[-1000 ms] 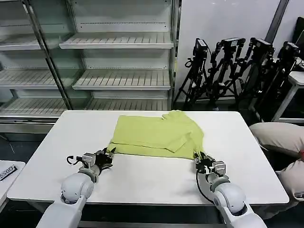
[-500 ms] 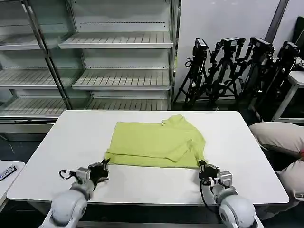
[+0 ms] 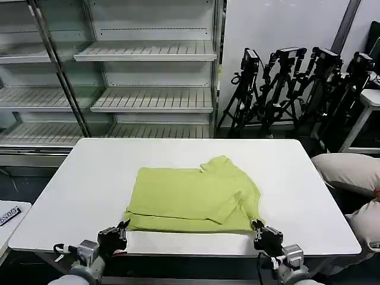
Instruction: Fold and organize the clothes.
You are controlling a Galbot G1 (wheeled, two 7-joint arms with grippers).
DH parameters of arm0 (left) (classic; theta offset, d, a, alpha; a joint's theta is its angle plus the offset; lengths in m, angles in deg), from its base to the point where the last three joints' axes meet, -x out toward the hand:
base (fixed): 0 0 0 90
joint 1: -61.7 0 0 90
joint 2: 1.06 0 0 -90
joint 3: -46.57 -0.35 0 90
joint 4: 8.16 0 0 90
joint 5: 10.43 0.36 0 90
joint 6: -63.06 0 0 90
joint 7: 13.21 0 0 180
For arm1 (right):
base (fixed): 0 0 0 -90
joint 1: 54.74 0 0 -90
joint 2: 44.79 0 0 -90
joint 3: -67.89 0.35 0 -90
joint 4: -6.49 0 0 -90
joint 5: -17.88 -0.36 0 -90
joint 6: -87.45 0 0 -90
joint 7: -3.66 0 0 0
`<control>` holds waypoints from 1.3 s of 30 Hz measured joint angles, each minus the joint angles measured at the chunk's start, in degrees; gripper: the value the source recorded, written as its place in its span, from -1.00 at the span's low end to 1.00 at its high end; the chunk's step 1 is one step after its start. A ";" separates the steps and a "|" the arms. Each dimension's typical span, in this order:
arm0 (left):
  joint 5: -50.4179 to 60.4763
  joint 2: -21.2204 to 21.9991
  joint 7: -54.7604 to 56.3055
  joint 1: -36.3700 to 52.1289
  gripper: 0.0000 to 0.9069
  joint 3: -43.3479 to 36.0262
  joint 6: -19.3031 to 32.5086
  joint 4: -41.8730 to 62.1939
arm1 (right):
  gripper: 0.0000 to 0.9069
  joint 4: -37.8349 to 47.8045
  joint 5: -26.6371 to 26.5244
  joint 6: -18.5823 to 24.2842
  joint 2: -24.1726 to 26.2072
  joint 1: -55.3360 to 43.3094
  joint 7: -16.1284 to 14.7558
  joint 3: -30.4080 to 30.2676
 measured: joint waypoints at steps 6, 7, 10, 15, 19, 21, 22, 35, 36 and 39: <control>2.80 0.84 0.29 -3.31 1.00 0.99 0.00 -3.79 | 1.00 -3.20 0.42 0.73 0.55 2.11 0.28 1.60; 3.16 0.98 0.31 -3.53 1.00 1.05 0.00 -4.46 | 1.00 -3.52 0.31 0.80 0.71 2.04 0.42 1.94; 3.85 1.38 0.55 -3.78 1.00 1.16 0.27 -6.10 | 1.00 -3.95 -0.31 0.80 0.73 0.69 0.88 2.36; 4.04 2.51 1.23 0.04 1.00 -0.27 0.66 -5.81 | 1.00 -1.04 -0.86 -0.18 0.02 -6.95 1.90 0.04; 3.82 2.74 1.30 6.24 1.00 -2.83 0.40 -2.39 | 1.00 4.41 -1.81 -1.52 -0.67 -15.81 2.84 -3.50; 3.27 2.52 1.28 9.78 1.00 -4.24 0.33 -0.05 | 1.00 7.75 -2.49 -1.86 -1.07 -20.57 3.19 -5.38; 2.83 2.27 1.19 11.69 1.00 -4.98 0.32 1.29 | 1.00 9.40 -2.79 -1.96 -1.27 -22.74 3.28 -6.24; -2.57 -0.21 -0.07 32.79 1.00 -13.11 0.16 20.39 | 1.00 33.31 -6.35 -2.99 -6.26 -45.83 4.66 -14.49; -2.86 -0.17 -0.21 34.34 1.00 -13.64 0.16 22.11 | 1.00 35.13 -6.44 -2.95 -6.83 -47.17 4.65 -14.78; -3.77 -0.03 -0.43 38.26 1.00 -14.73 0.15 26.61 | 1.00 40.04 -6.63 -2.75 -8.42 -50.72 4.47 -15.43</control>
